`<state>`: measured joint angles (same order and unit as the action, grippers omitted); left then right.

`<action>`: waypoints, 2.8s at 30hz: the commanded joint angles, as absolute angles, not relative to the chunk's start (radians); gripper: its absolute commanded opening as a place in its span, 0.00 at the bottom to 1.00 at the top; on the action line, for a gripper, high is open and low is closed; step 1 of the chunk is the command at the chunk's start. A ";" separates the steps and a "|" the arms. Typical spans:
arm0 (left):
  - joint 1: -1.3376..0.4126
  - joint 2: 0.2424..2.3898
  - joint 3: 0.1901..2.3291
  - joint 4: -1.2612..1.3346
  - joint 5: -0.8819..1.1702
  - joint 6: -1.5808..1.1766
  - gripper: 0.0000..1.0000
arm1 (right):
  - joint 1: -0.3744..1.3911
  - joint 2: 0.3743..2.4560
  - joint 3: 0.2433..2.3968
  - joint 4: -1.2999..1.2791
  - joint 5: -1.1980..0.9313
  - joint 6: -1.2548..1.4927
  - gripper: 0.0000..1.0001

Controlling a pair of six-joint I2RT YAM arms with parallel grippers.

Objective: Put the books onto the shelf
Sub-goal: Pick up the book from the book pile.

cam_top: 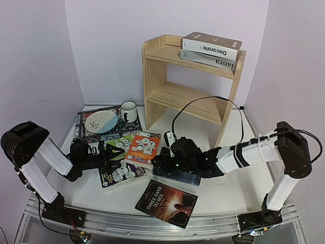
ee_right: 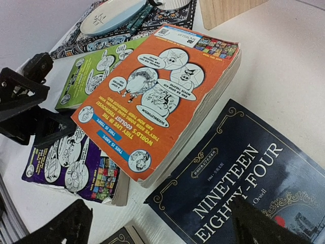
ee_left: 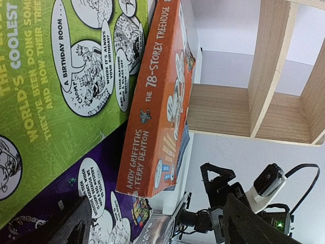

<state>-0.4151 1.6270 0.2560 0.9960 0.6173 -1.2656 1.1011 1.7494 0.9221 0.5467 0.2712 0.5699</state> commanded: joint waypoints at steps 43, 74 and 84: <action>-0.410 1.897 0.454 1.160 0.752 -1.250 0.17 | 1.106 1.627 0.897 0.566 0.304 0.523 0.98; -0.410 1.132 0.462 0.467 0.611 -0.989 0.00 | 1.106 1.368 0.836 0.499 0.230 0.332 0.98; -0.410 0.922 0.756 -0.194 0.531 -0.718 0.00 | 1.106 1.339 0.848 0.465 0.212 0.312 0.98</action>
